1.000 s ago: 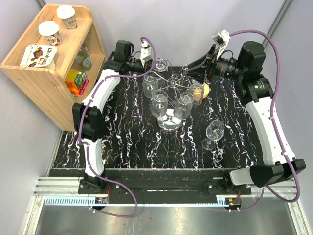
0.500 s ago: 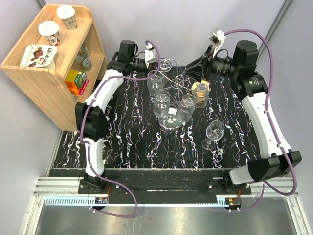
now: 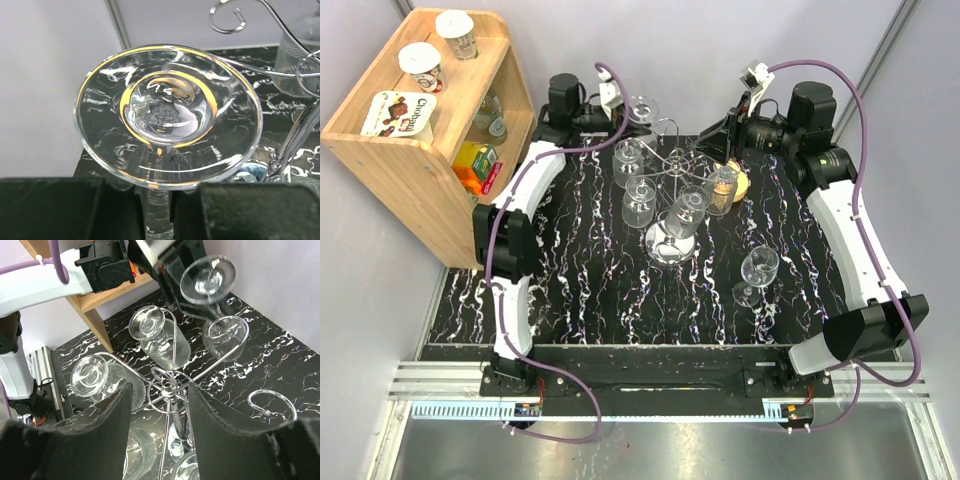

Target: Place the wine glass upside down on the wine glass rack

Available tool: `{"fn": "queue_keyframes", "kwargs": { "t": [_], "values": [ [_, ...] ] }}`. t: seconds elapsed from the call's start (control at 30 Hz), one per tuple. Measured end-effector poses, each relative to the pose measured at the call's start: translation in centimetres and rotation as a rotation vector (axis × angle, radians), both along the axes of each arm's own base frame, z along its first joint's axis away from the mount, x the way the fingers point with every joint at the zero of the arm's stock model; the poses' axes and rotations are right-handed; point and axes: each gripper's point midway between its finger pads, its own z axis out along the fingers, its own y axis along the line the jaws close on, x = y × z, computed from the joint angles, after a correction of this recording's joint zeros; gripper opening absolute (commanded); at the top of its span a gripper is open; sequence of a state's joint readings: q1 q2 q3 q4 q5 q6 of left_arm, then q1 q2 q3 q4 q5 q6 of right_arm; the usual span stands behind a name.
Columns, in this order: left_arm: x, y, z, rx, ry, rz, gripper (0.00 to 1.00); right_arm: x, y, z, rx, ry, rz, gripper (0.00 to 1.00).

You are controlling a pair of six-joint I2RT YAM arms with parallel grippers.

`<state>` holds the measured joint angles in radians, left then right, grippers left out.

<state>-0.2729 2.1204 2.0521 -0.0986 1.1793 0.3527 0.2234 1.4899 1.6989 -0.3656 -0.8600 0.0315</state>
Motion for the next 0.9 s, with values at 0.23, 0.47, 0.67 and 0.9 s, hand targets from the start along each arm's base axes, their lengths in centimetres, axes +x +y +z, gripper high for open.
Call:
{"fn": "queue_keyframes", "kwargs": {
  "t": [0.23,0.47,0.67,0.9],
  "values": [
    [2.4,5.0,2.6,-0.085,0.034,0.066,0.00,0.4,0.0,-0.5,-0.004,0.010,-0.004,0.58],
    [3.3,8.8,3.0,-0.101,0.136,0.143,0.00,0.9,1.4,0.0,-0.027,-0.011,0.024,0.66],
    [1.3,10.1,6.3,-0.090,0.154,0.200,0.00,-0.1,4.7,2.6,-0.024,-0.086,0.103,0.70],
    [-5.3,10.3,15.7,-0.125,0.012,0.199,0.00,-0.6,6.8,3.7,-0.022,-0.119,0.153,0.78]
  ]
}}
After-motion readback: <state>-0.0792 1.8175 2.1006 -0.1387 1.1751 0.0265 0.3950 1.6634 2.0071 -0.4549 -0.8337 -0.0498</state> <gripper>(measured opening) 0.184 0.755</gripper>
